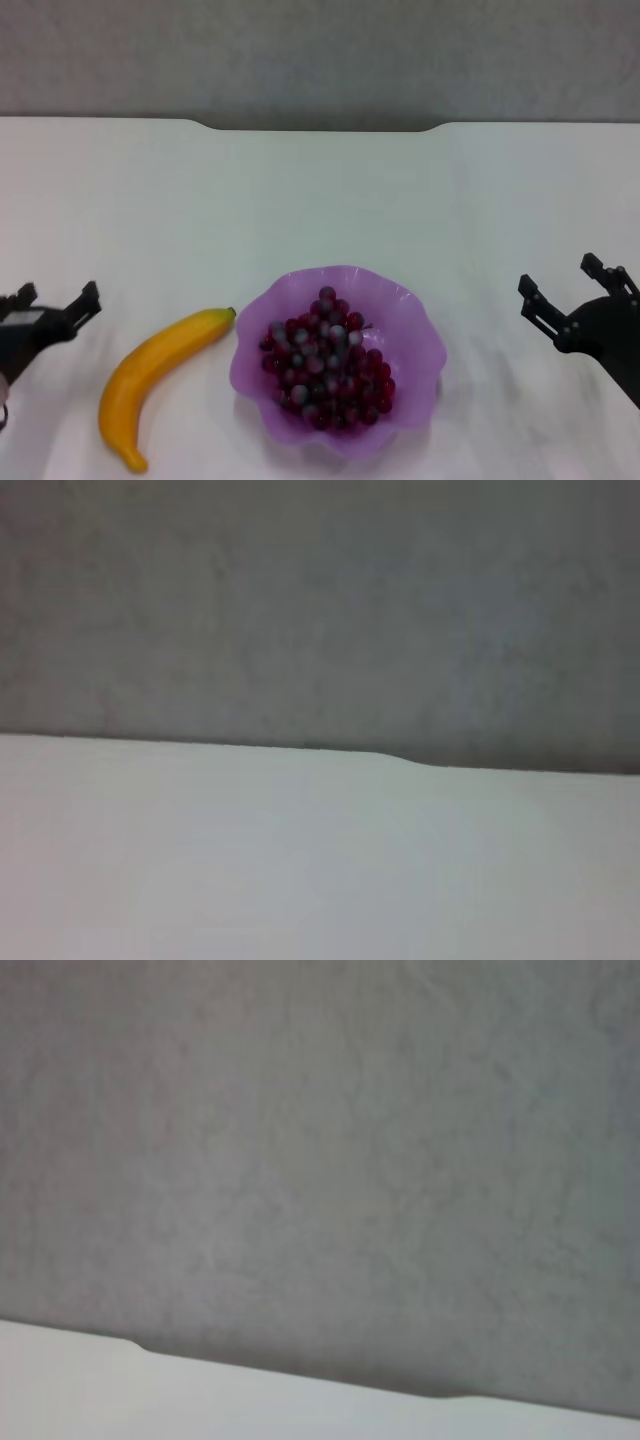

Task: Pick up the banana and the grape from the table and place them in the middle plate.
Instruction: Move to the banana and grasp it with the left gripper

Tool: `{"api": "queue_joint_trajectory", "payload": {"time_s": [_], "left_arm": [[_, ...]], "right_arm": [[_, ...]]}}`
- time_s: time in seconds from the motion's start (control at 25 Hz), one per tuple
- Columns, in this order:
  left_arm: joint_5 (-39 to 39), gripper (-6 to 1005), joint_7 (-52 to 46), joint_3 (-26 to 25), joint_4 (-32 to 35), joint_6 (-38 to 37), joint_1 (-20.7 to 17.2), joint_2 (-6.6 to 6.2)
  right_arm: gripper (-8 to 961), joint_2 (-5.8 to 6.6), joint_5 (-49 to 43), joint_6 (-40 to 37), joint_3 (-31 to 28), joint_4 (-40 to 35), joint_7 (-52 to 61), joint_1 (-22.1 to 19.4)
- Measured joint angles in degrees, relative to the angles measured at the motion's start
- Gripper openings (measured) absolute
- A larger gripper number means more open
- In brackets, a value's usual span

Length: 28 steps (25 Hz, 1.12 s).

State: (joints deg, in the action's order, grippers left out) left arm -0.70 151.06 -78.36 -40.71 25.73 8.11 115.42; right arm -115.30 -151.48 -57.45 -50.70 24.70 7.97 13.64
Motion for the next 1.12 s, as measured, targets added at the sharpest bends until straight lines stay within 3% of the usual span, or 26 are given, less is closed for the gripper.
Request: {"api": "queue_joint_trajectory", "payload": {"time_s": [0.04, 0.16, 0.28, 0.52, 0.68, 0.92, 1.12], "left_arm": [[0.0, 879, 0.0, 0.0, 0.0, 0.0, 0.0, 0.00], [-7.4, 878, -0.7, -0.6, -16.8, -12.7, -5.8, 0.07], [-11.6, 878, -0.7, 0.3, -27.4, -23.6, -8.4, 0.58], [-11.6, 878, 4.0, 5.5, -36.1, -44.8, -5.7, 0.35], [-7.9, 878, 10.7, 6.6, -40.3, -53.7, -4.5, 0.64], [-2.9, 878, 11.8, 9.7, -47.8, -62.2, -1.7, -3.29], [7.0, 877, 11.9, 14.1, -47.1, -67.8, 5.3, -9.06]], "right_arm": [[894, 0.02, 0.0, 0.3, -0.1, -0.1, 0.0, 0.0], [894, 0.00, 0.0, 3.0, -0.2, -0.2, 0.1, 0.6], [894, -0.10, 0.0, 5.7, 0.1, -0.3, -0.2, 1.3], [894, -0.18, 0.0, 6.9, 0.3, -0.2, -0.2, 1.9], [893, -0.19, 0.0, 7.0, 0.3, -0.3, -0.2, 1.9], [893, -0.19, -0.3, 7.1, 0.3, -0.3, -0.2, 1.9], [893, -0.19, -0.4, 7.1, 0.6, -0.4, -0.2, 1.9]]}}
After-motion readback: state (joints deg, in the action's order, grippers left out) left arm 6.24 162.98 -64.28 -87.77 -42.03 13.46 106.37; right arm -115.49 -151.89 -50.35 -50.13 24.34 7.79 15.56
